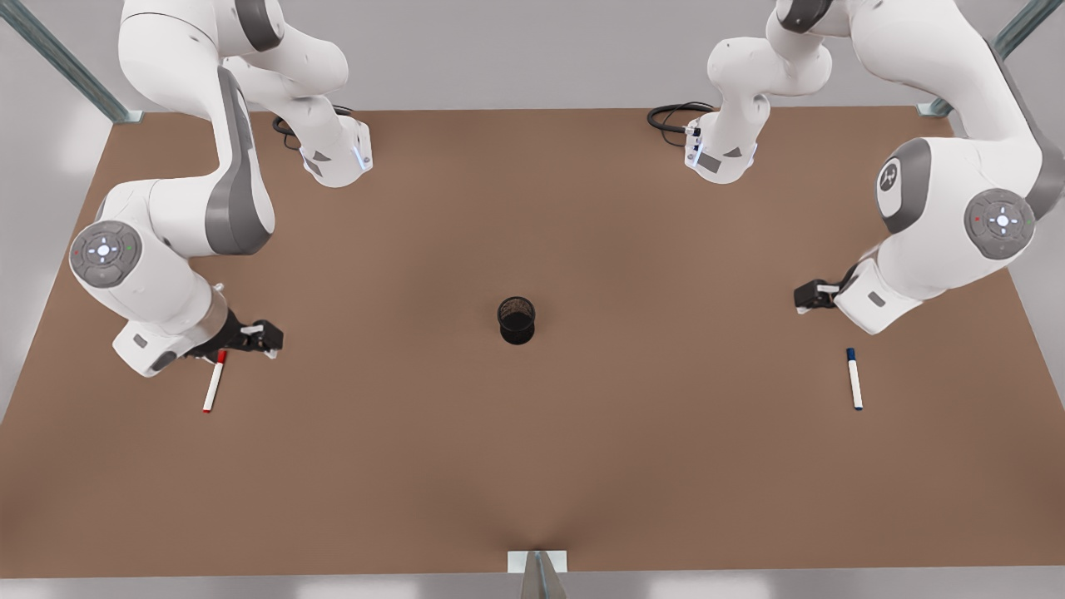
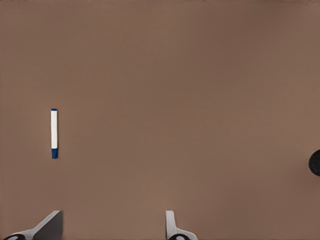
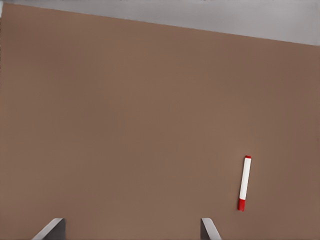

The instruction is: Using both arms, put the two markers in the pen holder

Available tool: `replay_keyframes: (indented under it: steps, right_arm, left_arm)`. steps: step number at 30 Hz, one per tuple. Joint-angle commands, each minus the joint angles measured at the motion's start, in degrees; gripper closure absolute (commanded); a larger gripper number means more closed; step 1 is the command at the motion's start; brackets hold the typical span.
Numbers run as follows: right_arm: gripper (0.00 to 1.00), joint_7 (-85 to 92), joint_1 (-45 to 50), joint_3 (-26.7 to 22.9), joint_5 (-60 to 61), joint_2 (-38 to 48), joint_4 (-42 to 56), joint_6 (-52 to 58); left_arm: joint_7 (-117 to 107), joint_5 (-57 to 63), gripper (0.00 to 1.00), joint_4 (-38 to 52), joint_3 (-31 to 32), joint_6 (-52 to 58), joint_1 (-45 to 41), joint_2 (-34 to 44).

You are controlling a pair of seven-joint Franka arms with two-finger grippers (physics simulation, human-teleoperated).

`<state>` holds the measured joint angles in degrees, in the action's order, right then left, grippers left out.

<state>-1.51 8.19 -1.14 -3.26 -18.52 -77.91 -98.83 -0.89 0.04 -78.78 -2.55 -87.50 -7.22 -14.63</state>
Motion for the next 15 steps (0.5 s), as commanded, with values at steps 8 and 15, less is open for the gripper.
replay_keyframes:
  steps: [8,15]
  right_arm:
    - [0.0,-1.9,-0.5,-0.1,0.0,-1.4,-0.3,-5.7]
    - [0.0,-0.3,-9.8,-0.1,4.8,-4.8,-13.8,-17.6]
  left_arm:
    - [24.0,-5.0,0.0,-1.2,-0.3,-26.0,13.5,-14.7]
    - [36.2,-4.8,0.0,-7.9,-0.4,-44.6,19.5,-24.4]
